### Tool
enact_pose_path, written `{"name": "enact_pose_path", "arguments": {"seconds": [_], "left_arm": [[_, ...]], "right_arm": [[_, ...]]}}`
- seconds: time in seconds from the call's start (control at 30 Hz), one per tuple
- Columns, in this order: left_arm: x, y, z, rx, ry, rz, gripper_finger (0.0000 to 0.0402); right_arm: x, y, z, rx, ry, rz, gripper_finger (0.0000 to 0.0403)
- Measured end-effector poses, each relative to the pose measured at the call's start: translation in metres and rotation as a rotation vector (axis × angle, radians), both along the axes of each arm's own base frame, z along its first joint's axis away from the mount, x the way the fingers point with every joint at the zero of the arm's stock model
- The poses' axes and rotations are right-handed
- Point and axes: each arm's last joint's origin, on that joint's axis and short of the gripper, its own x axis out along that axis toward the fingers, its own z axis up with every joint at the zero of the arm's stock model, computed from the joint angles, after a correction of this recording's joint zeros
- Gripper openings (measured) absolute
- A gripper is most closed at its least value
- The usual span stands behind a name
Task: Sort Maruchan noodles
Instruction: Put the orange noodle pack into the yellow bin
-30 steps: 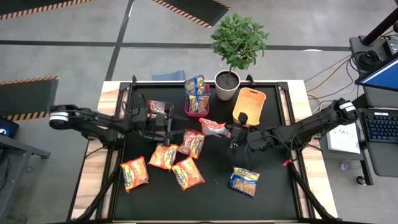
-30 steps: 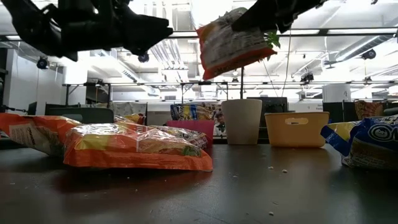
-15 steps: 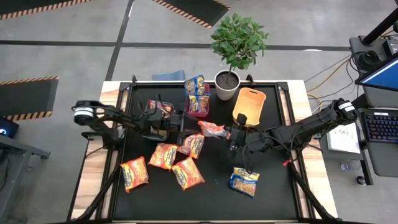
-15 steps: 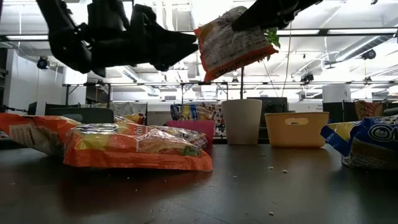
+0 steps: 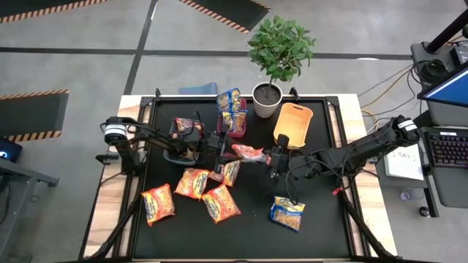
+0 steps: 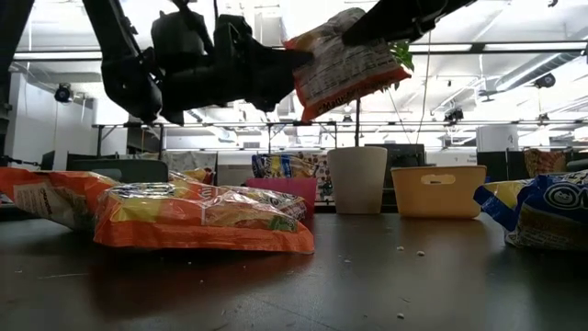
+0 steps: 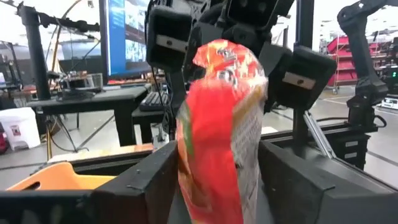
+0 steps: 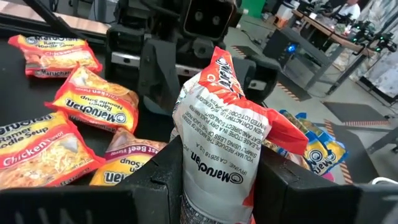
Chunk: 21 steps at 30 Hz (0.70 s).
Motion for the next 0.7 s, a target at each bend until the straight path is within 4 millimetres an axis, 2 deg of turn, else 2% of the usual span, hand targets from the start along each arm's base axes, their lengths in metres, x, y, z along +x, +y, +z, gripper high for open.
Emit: {"name": "enact_pose_path", "arguments": {"seconds": [0.4,0.53,0.7], "left_arm": [[-0.003,0.001,0.002,0.059,-0.006,0.007,0.0024],[-0.007,0.001,0.004,0.125,-0.022,-0.025,0.001],[-0.014,0.0,0.008,0.22,-0.049,-0.031,0.0034]], "right_arm": [[0.0,0.0,0.0,0.091,-0.033,-0.035,0.0147],[-0.002,-0.001,0.002,0.161,-0.062,-0.052,0.0178],[-0.004,0.0,0.017,0.246,-0.06,-0.032,0.0224]]}}
